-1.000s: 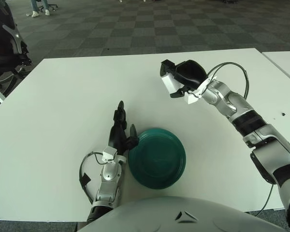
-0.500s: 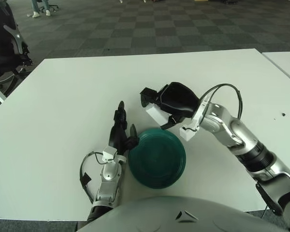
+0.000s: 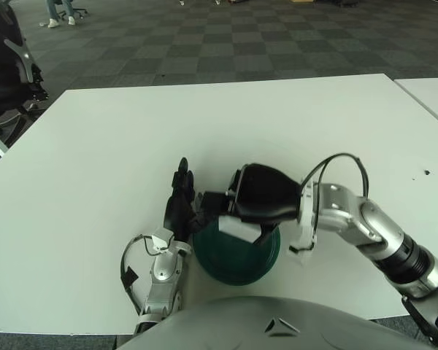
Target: Put the charger into the plate.
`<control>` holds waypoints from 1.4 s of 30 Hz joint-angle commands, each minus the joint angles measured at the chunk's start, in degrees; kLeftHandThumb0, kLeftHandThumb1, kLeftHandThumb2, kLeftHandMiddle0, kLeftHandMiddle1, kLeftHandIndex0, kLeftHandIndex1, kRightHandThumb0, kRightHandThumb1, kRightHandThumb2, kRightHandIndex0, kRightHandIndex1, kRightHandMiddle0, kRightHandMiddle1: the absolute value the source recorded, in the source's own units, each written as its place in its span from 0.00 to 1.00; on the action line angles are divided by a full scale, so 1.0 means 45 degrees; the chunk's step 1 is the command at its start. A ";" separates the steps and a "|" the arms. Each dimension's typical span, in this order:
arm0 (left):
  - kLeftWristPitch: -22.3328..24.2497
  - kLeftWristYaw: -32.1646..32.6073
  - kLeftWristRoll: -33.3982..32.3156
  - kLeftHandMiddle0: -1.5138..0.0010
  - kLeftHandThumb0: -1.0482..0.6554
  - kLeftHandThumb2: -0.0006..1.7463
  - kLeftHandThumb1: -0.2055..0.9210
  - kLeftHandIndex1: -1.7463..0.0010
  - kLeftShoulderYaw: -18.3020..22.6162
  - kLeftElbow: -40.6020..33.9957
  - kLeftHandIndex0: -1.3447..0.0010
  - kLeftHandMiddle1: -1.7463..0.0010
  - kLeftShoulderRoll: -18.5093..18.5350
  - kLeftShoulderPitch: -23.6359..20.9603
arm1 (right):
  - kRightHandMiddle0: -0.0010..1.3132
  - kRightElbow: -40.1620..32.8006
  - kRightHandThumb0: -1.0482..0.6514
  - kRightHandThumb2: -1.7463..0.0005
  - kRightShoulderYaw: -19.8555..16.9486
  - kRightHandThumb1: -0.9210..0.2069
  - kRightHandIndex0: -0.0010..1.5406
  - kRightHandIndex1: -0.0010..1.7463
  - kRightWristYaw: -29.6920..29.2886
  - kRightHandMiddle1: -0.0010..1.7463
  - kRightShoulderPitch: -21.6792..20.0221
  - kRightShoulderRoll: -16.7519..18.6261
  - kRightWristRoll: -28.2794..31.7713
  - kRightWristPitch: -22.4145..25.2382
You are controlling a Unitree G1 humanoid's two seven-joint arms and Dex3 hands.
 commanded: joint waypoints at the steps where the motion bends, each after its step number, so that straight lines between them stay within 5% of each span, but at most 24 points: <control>1: 0.0351 0.0377 0.0107 1.00 0.07 0.61 1.00 1.00 -0.0240 -0.0364 1.00 1.00 -0.0631 0.0555 | 0.41 0.0121 0.35 0.31 -0.0184 0.45 0.70 1.00 -0.0769 1.00 0.0540 0.0277 -0.0288 -0.0393; 7: 0.1479 0.1069 0.0495 1.00 0.07 0.61 1.00 1.00 -0.0261 -0.0808 0.99 1.00 -0.0577 0.0486 | 0.39 0.0298 0.36 0.33 -0.0328 0.42 0.71 1.00 -0.0987 1.00 0.1362 0.0517 -0.0382 -0.0435; 11: 0.1858 0.1116 0.0409 1.00 0.06 0.60 1.00 0.99 0.0070 -0.0171 0.98 1.00 -0.0341 0.0065 | 0.39 0.1421 0.36 0.34 -0.0785 0.41 0.70 1.00 -0.0548 1.00 0.0478 -0.0153 0.0062 -0.0928; 18: 0.1966 0.0873 0.0505 1.00 0.07 0.60 1.00 0.98 -0.0057 -0.0344 0.97 1.00 -0.0049 0.0187 | 0.37 0.1420 0.36 0.36 -0.0686 0.40 0.67 1.00 0.0080 1.00 0.0147 -0.0115 -0.0248 -0.1093; 26: 0.2040 0.0251 -0.0288 1.00 0.07 0.60 1.00 0.88 0.0599 0.0466 0.99 1.00 0.0166 -0.0326 | 0.28 0.2061 0.38 0.49 -0.0819 0.24 0.47 1.00 -0.2092 1.00 0.0476 0.0364 -0.1811 -0.1960; 29: 0.1889 -0.0024 -0.0513 0.99 0.08 0.60 1.00 0.84 0.0858 0.0869 1.00 1.00 0.0220 -0.0569 | 0.21 0.2465 0.40 0.61 -0.0802 0.11 0.31 1.00 -0.2827 1.00 0.0410 0.0459 -0.2268 -0.2318; 34: 0.1703 -0.0403 -0.0608 0.97 0.08 0.62 1.00 0.81 0.0970 0.0889 1.00 0.99 0.0219 -0.0560 | 0.13 0.3250 0.18 0.58 -0.0791 0.02 0.24 0.85 -0.3773 0.95 0.0162 0.0624 -0.2742 -0.2810; 42: 0.2672 -0.0126 -0.0501 0.90 0.09 0.63 1.00 0.68 0.1210 0.0226 1.00 0.97 0.0155 -0.0432 | 0.12 0.3570 0.11 0.56 -0.0942 0.00 0.25 0.62 -0.4374 0.87 0.0168 0.0540 -0.3176 -0.2910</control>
